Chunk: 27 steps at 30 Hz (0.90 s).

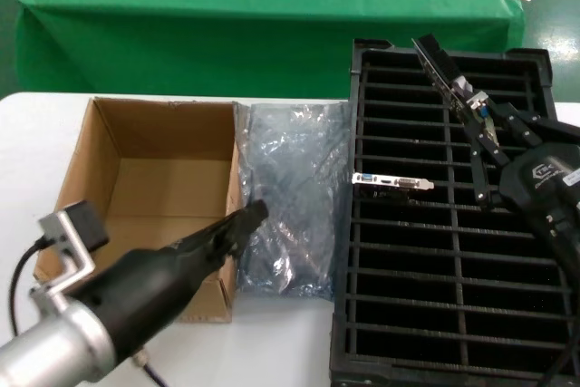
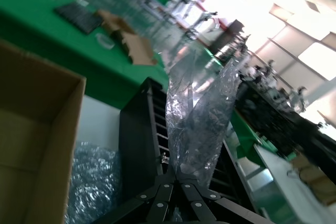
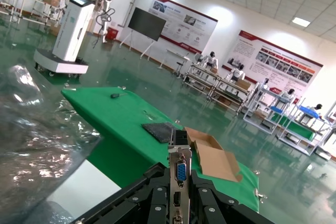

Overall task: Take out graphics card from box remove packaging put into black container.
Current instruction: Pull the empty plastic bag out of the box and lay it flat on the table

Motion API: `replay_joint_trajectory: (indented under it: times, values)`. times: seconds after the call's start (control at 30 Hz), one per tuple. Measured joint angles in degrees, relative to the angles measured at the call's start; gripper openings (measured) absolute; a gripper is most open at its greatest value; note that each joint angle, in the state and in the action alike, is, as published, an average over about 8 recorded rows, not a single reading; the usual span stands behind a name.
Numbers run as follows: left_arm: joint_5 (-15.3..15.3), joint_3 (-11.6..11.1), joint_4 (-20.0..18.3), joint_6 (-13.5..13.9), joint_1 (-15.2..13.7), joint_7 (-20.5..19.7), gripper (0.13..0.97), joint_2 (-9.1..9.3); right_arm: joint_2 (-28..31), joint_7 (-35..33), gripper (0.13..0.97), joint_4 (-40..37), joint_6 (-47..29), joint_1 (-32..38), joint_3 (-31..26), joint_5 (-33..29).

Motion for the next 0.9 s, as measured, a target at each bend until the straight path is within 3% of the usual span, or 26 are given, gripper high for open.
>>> replay_joint_trajectory:
  times: [0.13,0.23,0.37,0.57,0.9]
  values:
    - [0.0,10.59,3.16,-4.06,-10.66,-6.85,0.139,1.79,-0.19,-0.9,0.195,0.07,0.27,-0.24,0.39,0.73]
    - [0.0,17.23,5.63,-7.14,-17.79,-10.26,0.139,3.46,-0.44,-1.27,0.195,0.1,0.49,-0.8,0.91,0.8]
    - [0.0,22.76,8.35,-9.97,-24.27,-12.73,0.139,5.15,-0.77,-1.23,0.195,0.12,0.63,-2.11,2.0,0.31]
    - [0.0,25.41,11.44,-11.97,-27.75,-12.67,0.139,7.51,-1.3,-0.56,0.195,0.13,0.66,-4.42,3.99,-0.87]
    - [0.0,25.96,14.67,-13.23,-28.38,-9.78,0.139,11.22,-1.97,-0.58,0.195,0.13,0.46,-6.19,5.81,-1.83]
